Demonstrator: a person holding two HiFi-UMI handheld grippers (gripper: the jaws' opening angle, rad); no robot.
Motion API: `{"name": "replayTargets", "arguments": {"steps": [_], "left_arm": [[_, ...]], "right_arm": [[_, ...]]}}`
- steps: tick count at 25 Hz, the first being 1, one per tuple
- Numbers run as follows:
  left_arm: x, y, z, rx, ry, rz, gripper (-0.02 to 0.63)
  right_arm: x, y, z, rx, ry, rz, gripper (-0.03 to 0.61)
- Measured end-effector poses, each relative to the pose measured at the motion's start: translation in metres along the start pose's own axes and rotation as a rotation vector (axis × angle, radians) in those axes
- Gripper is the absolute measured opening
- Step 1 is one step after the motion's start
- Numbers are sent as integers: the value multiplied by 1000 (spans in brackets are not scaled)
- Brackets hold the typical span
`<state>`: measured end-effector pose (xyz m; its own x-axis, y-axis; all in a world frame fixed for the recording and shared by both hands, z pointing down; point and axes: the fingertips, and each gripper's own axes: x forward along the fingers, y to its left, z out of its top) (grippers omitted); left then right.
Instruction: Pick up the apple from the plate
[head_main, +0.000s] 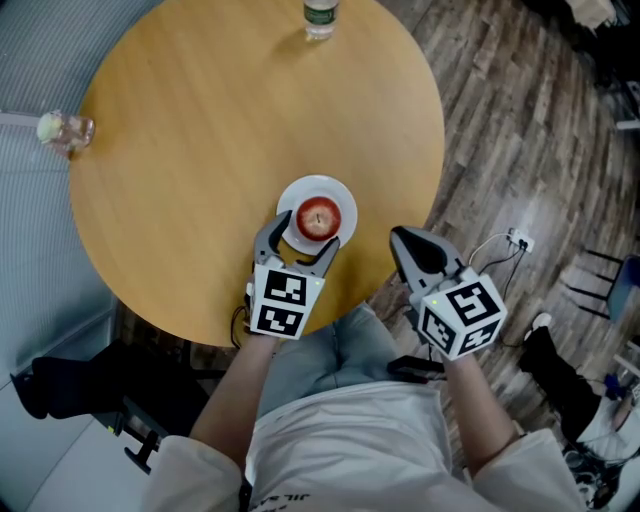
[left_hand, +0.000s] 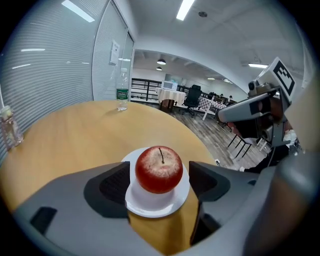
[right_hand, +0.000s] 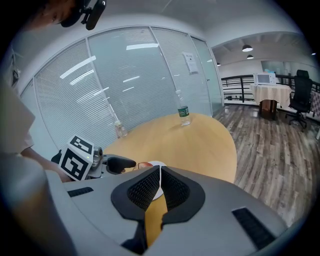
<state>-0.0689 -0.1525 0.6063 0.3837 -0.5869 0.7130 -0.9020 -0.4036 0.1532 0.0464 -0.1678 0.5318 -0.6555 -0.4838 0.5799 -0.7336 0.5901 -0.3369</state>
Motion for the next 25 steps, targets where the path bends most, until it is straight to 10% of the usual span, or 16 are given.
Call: {"name": "replayTargets", "arguments": {"steps": [25], "left_arm": [[35,1,-11,10,40,9,391]], "right_arm": [[-2,-11,-11,37,24,-15,31]]}}
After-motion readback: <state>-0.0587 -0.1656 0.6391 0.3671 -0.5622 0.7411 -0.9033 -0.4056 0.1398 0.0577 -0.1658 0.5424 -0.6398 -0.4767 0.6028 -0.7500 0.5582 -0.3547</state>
